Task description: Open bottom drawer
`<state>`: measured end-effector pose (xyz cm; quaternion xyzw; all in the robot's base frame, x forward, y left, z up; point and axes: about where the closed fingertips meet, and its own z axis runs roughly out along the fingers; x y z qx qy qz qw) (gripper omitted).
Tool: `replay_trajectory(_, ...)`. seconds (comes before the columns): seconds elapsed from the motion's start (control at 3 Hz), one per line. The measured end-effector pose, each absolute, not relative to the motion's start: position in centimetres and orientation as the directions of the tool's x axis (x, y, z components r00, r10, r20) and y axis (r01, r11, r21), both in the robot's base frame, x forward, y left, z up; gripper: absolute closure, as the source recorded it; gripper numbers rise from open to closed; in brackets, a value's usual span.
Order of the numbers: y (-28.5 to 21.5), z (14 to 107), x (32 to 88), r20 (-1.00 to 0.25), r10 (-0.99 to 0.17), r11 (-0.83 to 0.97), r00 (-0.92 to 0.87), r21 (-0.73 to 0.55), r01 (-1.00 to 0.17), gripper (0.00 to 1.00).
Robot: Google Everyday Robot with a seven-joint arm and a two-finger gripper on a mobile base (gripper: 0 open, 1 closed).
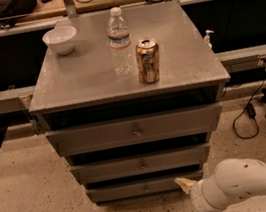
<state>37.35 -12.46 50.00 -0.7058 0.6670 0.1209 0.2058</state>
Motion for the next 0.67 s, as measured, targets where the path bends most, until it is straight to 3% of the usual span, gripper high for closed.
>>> replay_trajectory(0.33,-11.3,49.0,39.1,-0.417,-0.899,-0.056,0.133,-0.193,-0.98,0.0)
replay_trajectory(0.67,-12.8,47.8,38.7,-0.401,-0.912,-0.028,0.087,-0.15,-0.988,0.0)
